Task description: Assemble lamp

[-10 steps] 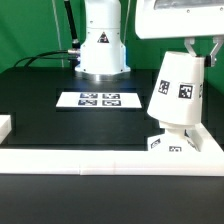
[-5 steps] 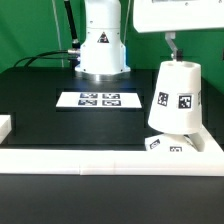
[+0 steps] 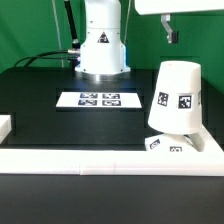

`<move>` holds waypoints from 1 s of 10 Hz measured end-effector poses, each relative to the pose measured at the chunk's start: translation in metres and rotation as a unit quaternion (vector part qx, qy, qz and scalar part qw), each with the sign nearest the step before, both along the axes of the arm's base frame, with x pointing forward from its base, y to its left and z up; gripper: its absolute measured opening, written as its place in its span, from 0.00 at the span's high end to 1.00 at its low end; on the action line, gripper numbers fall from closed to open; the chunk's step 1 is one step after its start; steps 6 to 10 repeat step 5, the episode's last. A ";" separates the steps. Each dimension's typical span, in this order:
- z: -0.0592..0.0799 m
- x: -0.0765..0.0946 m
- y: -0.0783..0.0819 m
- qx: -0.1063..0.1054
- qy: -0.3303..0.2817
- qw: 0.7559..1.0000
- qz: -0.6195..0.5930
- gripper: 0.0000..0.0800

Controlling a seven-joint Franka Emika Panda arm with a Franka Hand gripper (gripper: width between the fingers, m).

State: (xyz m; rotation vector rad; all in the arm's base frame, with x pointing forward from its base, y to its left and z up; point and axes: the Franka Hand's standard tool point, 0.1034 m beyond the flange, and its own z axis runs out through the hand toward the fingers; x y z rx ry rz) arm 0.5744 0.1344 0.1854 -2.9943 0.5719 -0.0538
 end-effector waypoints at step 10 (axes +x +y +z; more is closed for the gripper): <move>-0.002 -0.002 0.003 0.000 0.002 1.000 -0.001 0.13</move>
Offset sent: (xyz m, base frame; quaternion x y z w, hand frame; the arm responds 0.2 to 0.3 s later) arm 0.0000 0.0000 0.0000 0.0000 0.0000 0.0000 1.0000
